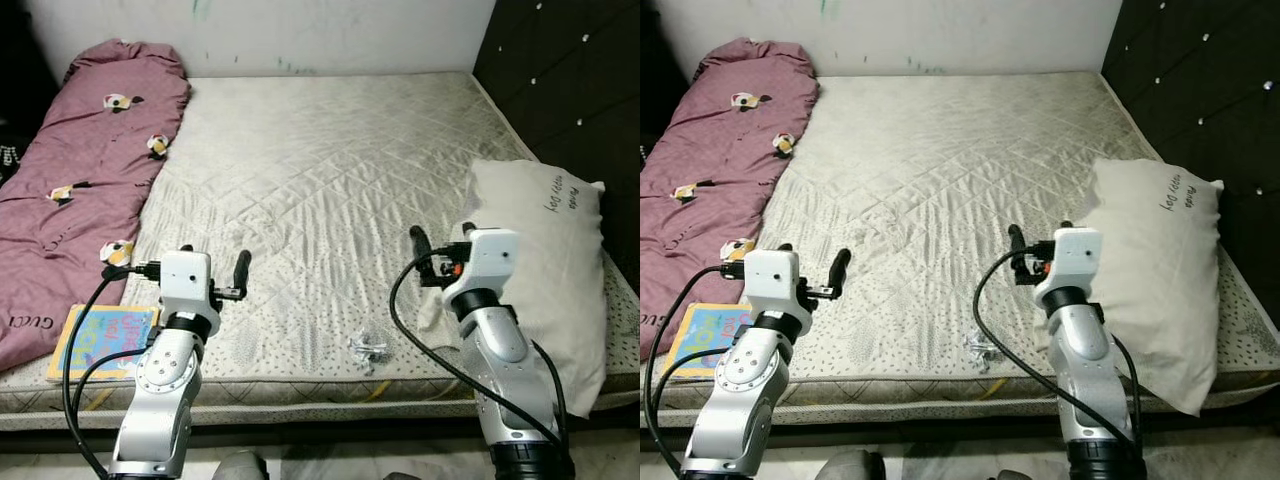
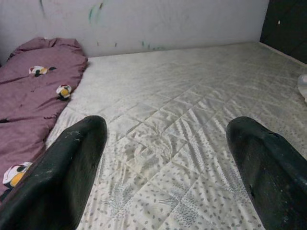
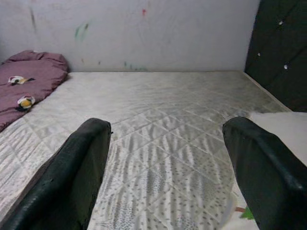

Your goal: Clean up the room

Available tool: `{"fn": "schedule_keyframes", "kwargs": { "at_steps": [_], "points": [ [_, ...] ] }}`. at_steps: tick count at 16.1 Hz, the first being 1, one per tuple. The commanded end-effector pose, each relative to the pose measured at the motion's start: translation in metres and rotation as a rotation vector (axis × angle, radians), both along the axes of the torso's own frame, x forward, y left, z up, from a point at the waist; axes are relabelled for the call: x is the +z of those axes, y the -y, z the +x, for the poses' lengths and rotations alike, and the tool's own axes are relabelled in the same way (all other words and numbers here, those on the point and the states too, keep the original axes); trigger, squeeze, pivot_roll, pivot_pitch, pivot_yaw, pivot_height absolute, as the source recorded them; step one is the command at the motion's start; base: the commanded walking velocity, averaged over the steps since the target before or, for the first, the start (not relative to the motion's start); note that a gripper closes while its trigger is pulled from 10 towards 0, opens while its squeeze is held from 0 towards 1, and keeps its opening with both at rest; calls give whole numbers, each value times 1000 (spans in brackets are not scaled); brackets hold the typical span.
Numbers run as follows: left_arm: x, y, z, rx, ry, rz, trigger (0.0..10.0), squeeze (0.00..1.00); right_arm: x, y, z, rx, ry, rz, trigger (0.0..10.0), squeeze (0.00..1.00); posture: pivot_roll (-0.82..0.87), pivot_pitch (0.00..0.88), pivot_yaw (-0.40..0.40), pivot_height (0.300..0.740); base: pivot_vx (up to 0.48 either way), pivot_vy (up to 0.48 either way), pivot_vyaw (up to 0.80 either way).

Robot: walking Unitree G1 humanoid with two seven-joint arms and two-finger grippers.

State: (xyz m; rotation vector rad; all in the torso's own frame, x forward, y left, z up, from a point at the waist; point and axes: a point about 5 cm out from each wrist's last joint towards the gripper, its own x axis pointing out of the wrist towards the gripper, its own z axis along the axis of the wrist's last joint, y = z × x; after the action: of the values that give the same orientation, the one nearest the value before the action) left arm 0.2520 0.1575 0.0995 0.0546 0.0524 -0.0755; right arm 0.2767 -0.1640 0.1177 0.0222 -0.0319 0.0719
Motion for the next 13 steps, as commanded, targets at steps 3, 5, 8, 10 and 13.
{"fn": "schedule_keyframes", "kwargs": {
  "at_steps": [3,5,8,10,13],
  "points": [
    [4,-2,2,-9,19,-7,10000,0,-1,0,2,-9,-6,4,10000,0,26,0,-6,740,0,0,-267],
    [6,-2,4,-24,38,18,10000,0,0,1,2,-14,-4,-2,10000,0,20,0,-4,740,0,0,0],
    [6,-3,3,-6,30,11,10000,0,2,5,0,-32,6,-3,10000,0,10,0,5,740,0,0,0],
    [6,-1,3,-15,29,7,10000,0,0,3,-2,-27,-3,2,10000,0,10,0,7,740,0,0,0],
    [7,-2,3,-5,28,-9,10000,0,0,0,-2,-22,-4,2,10000,0,13,0,4,740,0,0,0]
  ]
}}
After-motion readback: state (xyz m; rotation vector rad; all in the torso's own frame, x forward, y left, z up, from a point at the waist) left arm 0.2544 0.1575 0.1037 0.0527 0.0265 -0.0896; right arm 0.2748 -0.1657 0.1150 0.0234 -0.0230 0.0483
